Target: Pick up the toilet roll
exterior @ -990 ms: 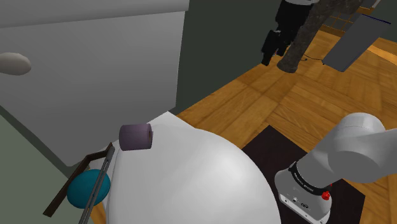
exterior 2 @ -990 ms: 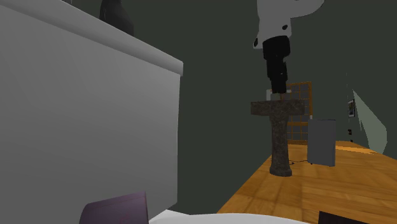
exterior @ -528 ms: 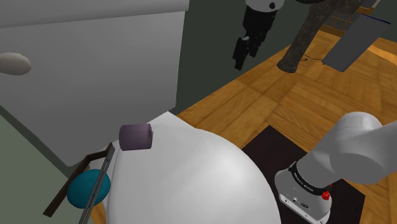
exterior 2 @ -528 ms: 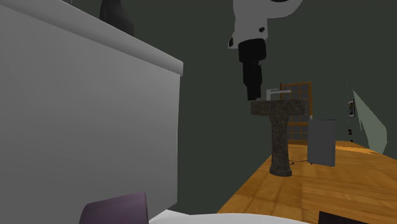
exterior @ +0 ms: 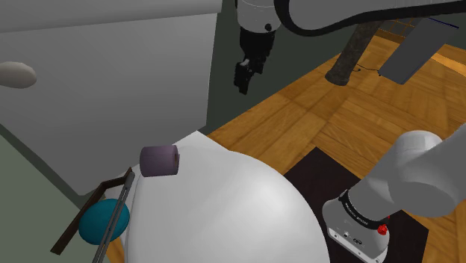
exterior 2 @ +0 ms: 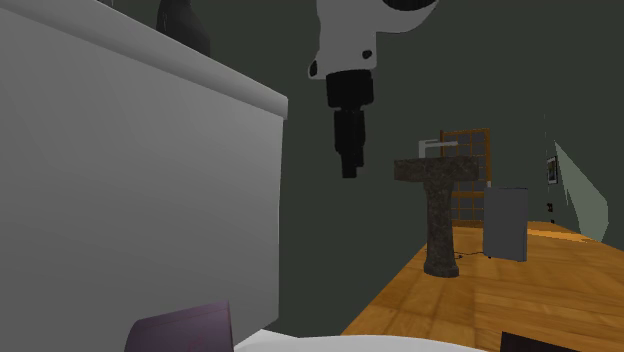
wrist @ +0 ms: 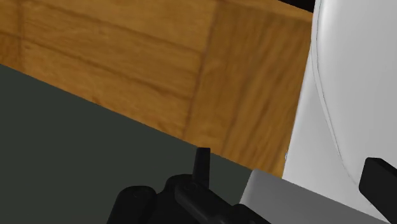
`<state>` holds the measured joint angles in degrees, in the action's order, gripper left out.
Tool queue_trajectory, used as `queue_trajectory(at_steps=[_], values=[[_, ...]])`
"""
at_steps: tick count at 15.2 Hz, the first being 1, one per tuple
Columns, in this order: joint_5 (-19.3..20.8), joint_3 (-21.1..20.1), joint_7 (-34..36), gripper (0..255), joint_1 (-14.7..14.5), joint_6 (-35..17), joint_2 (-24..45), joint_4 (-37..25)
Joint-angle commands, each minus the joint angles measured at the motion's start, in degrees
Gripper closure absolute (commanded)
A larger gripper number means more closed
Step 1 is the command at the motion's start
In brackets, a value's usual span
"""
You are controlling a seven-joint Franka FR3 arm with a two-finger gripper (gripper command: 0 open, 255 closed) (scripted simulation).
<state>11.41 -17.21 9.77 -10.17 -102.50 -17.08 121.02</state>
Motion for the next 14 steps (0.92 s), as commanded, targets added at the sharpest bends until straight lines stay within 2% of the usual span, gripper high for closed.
queue_trajectory(at_steps=[1,8,14], values=[[1.8,-2.0,1.0,0,-0.8,-0.9,3.3,-2.1],[10.3,-8.0,5.0,0,-3.9,-2.8,15.9,-10.0],[19.4,-11.3,8.3,0,-8.5,-2.1,27.5,-17.9]])
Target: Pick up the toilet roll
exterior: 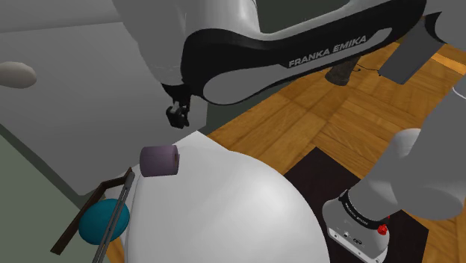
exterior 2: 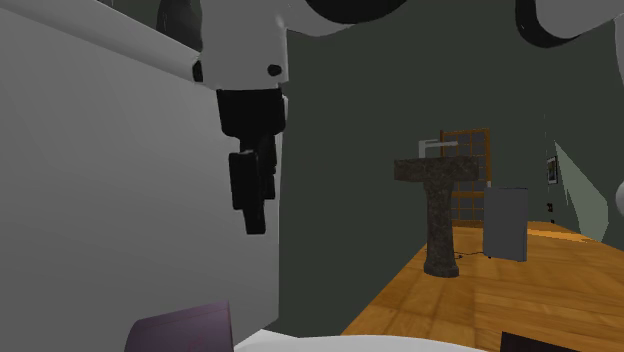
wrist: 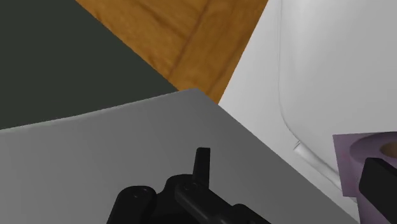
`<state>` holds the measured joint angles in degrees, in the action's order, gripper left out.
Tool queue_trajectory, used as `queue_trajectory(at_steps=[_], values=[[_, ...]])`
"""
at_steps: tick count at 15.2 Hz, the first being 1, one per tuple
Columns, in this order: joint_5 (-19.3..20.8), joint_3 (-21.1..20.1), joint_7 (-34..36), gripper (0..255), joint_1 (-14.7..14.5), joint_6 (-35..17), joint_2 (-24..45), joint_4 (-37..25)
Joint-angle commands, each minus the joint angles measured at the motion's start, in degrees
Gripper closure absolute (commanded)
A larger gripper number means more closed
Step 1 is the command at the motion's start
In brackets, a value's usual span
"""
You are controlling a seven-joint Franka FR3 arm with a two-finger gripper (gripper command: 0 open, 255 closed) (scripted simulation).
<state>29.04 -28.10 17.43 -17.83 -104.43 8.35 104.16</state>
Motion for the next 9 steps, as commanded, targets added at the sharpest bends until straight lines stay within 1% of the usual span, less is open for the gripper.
queue_trajectory(at_steps=[1,9], values=[[3.3,-0.7,1.0,0,-1.8,0.1,4.0,-2.5],[14.9,-1.2,2.2,0,-11.4,2.9,19.4,-14.8]])
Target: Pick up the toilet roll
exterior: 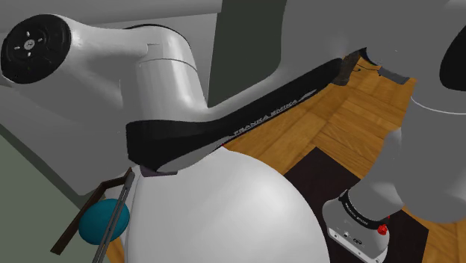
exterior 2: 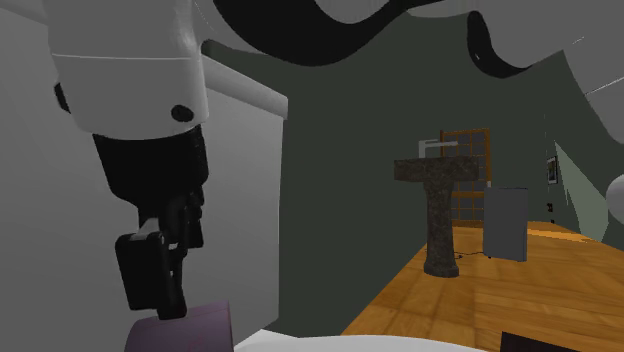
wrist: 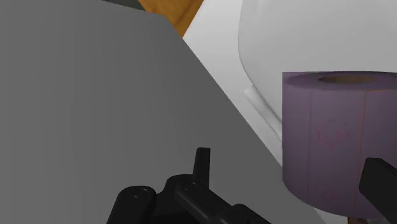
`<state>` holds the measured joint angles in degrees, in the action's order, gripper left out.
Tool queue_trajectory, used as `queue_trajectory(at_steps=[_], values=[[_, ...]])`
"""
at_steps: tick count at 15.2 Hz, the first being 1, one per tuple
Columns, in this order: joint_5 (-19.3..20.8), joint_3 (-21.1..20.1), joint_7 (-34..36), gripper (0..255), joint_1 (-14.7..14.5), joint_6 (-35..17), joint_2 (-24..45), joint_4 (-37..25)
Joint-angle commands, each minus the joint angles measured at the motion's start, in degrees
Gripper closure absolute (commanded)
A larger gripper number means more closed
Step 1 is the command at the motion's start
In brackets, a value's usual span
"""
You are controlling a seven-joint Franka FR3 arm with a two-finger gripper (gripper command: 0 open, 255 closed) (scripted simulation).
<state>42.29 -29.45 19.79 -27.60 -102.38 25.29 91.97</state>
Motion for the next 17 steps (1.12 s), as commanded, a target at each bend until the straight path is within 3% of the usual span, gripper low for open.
queue_trajectory(at_steps=[1,4,13,14,17], values=[[2.9,0.2,-0.3,0,-2.9,1.2,4.4,-4.3],[5.7,0.7,-0.8,0,-6.0,2.0,8.6,-8.1],[7.2,1.5,1.8,0,-6.1,-1.3,11.0,-6.1],[7.2,1.5,1.8,255,-6.1,-1.3,10.9,-6.1],[7.2,1.5,1.7,255,-6.2,-1.2,11.2,-6.4]])
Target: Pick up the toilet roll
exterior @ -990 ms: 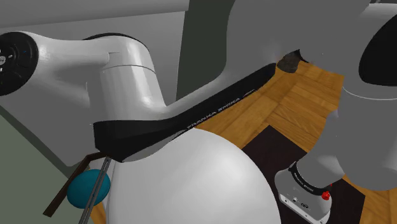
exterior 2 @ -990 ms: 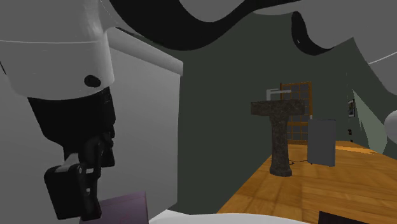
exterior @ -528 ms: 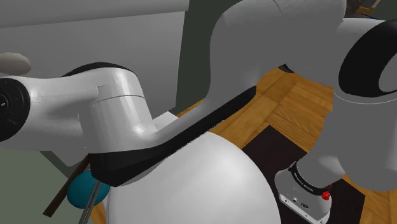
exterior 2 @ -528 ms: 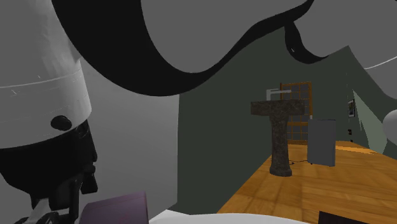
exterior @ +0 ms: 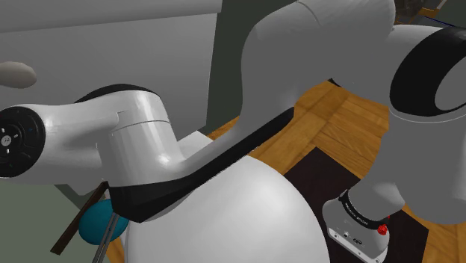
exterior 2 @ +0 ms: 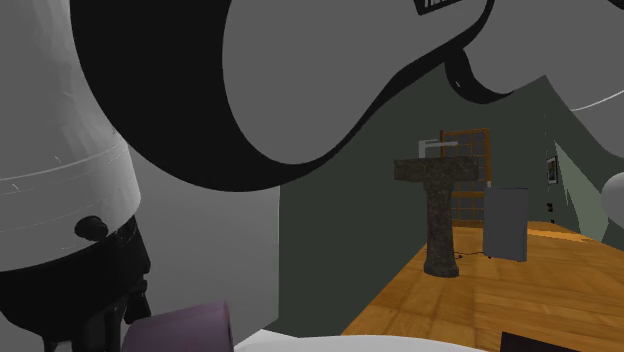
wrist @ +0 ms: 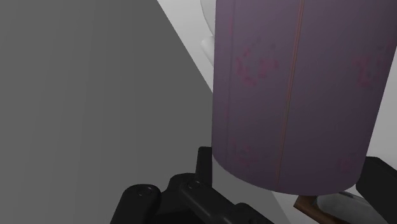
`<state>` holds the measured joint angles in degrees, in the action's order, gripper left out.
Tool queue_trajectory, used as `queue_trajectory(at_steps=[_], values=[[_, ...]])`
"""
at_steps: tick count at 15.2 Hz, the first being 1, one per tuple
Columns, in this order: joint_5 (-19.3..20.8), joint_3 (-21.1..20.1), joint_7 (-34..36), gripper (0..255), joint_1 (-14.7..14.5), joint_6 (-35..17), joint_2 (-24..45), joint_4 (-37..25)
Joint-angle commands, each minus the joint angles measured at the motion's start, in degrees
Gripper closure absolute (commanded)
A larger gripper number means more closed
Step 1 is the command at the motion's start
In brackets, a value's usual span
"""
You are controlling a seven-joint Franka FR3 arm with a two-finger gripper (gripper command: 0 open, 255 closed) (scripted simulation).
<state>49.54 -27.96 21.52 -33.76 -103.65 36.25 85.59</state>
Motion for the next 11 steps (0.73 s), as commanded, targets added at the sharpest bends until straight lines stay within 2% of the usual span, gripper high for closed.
queue_trajectory(at_steps=[1,6,11], values=[[0.0,0.0,0.0,255,0.0,0.0,0.1,0.1],[0.0,0.0,0.1,255,0.0,0.0,0.0,0.2],[-1.1,-0.5,-1.7,255,0.1,2.1,-1.6,-1.0]])
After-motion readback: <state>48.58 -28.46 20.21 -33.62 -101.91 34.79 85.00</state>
